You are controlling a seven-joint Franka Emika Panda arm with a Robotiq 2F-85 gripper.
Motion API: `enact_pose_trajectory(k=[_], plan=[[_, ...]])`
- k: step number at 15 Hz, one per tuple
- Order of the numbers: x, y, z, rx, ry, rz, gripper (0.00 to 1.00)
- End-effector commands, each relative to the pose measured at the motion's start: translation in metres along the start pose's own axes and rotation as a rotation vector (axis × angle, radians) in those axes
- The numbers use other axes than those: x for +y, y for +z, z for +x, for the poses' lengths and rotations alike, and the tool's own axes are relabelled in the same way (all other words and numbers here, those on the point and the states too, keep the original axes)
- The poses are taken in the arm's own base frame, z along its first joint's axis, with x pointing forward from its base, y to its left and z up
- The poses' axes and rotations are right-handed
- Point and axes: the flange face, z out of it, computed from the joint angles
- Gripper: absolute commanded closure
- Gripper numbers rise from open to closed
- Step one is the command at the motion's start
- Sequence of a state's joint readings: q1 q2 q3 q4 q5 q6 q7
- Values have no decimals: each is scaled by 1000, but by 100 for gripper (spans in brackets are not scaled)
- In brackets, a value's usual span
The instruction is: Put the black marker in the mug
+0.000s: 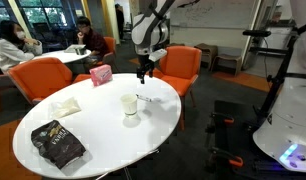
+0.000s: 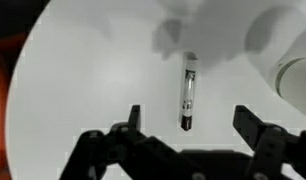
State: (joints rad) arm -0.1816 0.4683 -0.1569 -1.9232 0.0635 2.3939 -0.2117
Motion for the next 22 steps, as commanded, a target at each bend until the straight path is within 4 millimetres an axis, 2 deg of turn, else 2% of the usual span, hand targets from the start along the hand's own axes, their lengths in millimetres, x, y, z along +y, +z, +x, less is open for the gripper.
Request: enact_pose_trajectory(k=[1,6,17,19,20,22], plan=[[3,22,14,-26,5,8,0],[0,54,22,-46,5,1,0],[-19,92,39,-79,1,-15,1],[-21,96,43,-79,-4,-20,10],[-23,97,46,-78,-8,-21,27],[-26,98,49,-81,-19,-22,42]])
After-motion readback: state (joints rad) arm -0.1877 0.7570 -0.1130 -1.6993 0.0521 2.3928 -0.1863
